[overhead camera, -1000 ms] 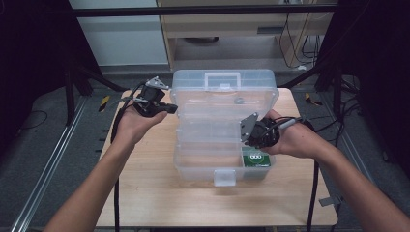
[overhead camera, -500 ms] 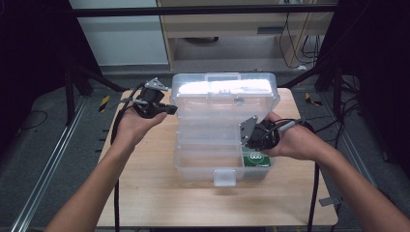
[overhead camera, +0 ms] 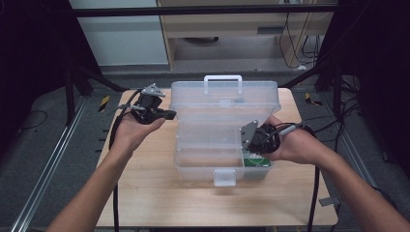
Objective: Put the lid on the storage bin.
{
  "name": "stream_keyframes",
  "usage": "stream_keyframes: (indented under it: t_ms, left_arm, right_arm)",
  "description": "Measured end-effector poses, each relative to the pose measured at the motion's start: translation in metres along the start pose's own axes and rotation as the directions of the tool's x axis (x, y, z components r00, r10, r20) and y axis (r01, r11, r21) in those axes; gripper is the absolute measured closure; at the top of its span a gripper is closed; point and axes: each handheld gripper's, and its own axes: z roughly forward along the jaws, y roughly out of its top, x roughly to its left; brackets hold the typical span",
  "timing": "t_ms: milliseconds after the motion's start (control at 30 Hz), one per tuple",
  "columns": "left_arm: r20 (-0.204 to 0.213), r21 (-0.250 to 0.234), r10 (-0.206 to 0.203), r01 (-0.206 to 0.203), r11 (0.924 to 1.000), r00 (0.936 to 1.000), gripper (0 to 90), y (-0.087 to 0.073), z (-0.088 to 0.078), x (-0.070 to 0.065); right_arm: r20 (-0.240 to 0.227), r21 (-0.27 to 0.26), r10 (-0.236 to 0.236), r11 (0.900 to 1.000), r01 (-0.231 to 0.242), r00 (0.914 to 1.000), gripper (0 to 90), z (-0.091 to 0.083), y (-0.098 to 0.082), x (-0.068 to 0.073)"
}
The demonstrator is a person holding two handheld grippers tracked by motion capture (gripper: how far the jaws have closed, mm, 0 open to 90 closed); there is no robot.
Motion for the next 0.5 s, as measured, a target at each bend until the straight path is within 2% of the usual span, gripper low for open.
stream_keyframes:
  t_ms: [500]
  left_arm:
    - [0.024,-0.011,0.002,-0.002,0.9999,0.9997,89.6,-0.012,-0.005,-0.007]
  right_arm:
    - [-0.006,0.004,-0.005,1.0,0.005,1.0,82.1,0.002,-0.001,0.006]
